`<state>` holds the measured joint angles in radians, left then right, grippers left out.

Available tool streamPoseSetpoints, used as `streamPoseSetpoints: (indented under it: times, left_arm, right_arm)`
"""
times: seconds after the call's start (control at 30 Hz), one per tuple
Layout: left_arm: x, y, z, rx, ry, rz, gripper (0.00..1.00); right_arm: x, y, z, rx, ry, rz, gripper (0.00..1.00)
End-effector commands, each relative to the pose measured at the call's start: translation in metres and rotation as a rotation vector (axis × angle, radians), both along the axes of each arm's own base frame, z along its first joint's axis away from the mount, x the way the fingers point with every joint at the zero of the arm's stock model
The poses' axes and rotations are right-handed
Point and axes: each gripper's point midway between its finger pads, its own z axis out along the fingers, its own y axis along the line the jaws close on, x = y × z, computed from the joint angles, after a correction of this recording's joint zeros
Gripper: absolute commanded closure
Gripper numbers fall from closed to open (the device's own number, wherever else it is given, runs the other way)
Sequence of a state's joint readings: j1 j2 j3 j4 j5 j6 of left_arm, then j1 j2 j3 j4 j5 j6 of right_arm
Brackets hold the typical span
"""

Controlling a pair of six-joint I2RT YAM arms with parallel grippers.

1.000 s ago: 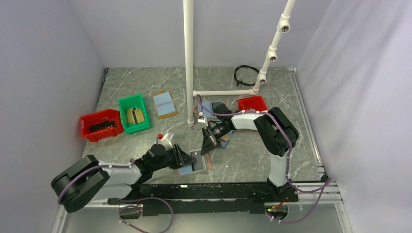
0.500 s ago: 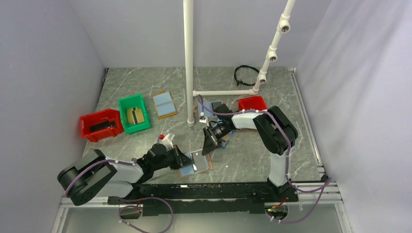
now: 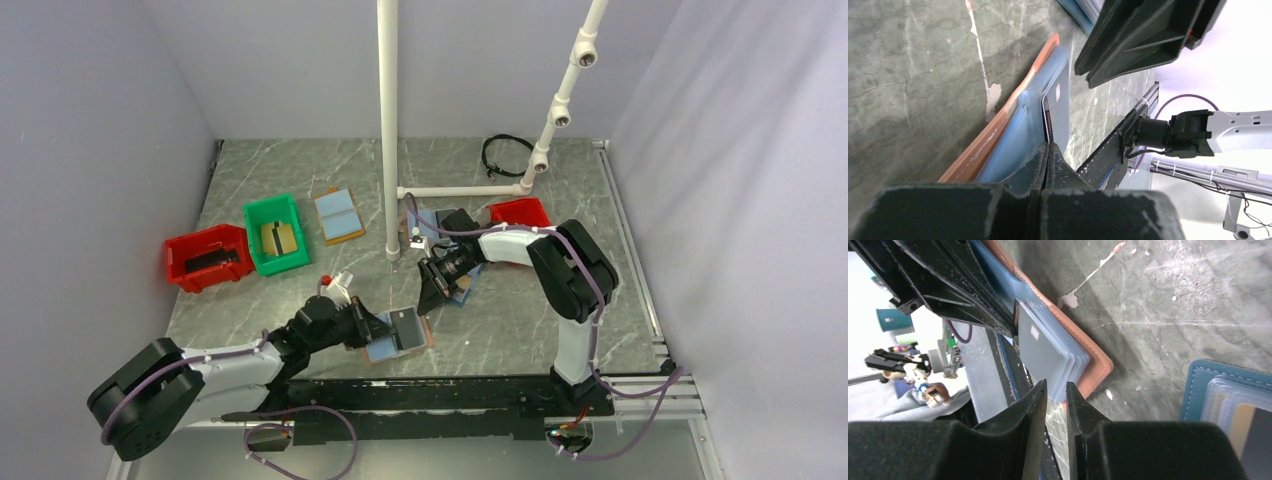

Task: Take the credit cards out of the card holder
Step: Remove the credit card from the card holder.

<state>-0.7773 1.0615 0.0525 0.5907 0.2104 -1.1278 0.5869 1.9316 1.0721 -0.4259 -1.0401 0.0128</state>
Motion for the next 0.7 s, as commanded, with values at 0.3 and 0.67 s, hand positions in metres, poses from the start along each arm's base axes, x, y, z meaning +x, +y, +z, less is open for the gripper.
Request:
streamPoseSetpoints:
  times: [0.3, 0.67]
  left_arm:
    - [0.007, -0.002, 0.002, -0.016, 0.004, 0.018, 1.00]
    - [0.008, -0.002, -0.003, -0.023, 0.018, 0.028, 1.00]
  right_arm:
    - [-0.001, 0.011, 0.014, 0.040, -0.081, 0.045, 0.83]
    - [-0.008, 0.013, -0.013, -0.039, -0.025, 0.042, 0.82]
